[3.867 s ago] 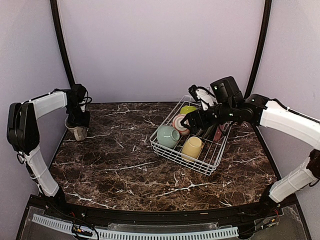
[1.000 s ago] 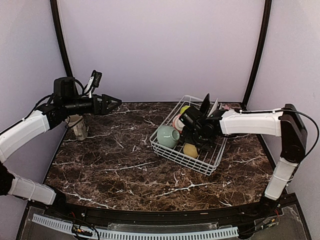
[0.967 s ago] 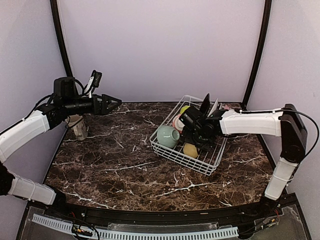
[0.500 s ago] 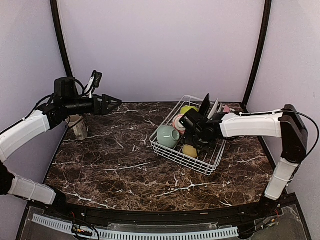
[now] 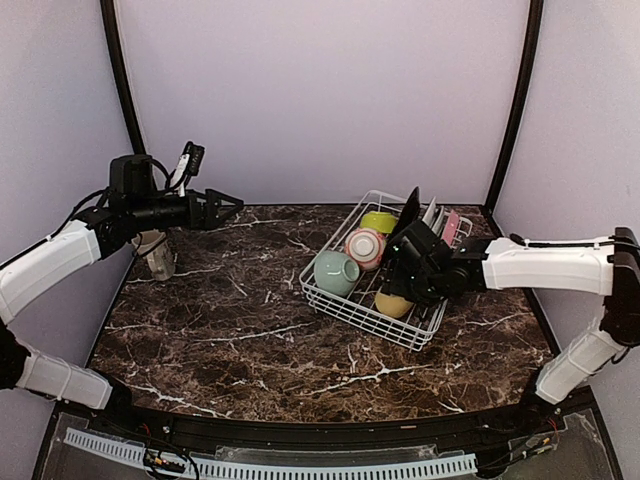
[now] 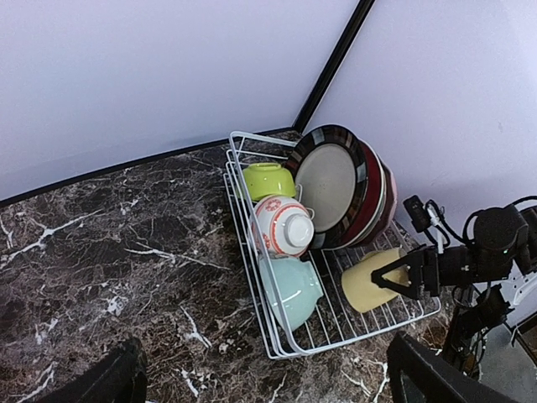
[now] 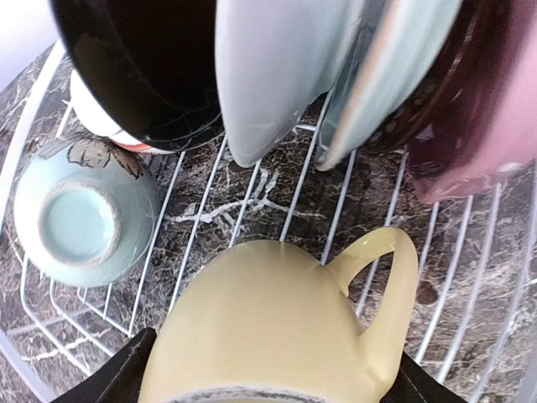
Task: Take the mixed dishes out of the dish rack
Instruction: Grab the cup from the dish rack, then pass from the right arm to the left
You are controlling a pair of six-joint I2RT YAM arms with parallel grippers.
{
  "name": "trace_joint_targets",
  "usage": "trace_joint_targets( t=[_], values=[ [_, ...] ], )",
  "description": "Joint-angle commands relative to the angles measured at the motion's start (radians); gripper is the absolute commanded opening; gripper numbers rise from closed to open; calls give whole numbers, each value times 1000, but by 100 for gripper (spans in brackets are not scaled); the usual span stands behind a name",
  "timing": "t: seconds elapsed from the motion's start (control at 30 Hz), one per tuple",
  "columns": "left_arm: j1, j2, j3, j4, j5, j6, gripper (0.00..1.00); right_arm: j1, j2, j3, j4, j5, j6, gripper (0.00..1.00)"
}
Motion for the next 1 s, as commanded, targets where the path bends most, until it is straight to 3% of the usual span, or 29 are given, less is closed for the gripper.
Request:
trace_joint_targets(
  t=[0.0,0.13,0.37,0.57,0.73,0.83,0.97],
  values=[
    [-4,14,3,-45,-40,24,99,7,-123,-61,166,-19,-125,41],
    [-4,21,5,-58,-70,24,99,8,-199,-109,256,-77,-204,20],
    [-4,69,37,-118,-109,22,99,6,-296,-169,329,-115,-276,0],
    [-4,88,37,-105,-76,-6,99,8,-409,-272,595,-304,-444,0],
    [-4,123,34,-67,45,-36,97,8,-440,-267,719,-315,-503,0],
    [-4,138,16,35,204,-94,96,6,-381,-203,782,-342,-531,0],
    [-6,143,-60,370,426,-294,96,4,-267,-125,903,-413,-527,0]
  ],
)
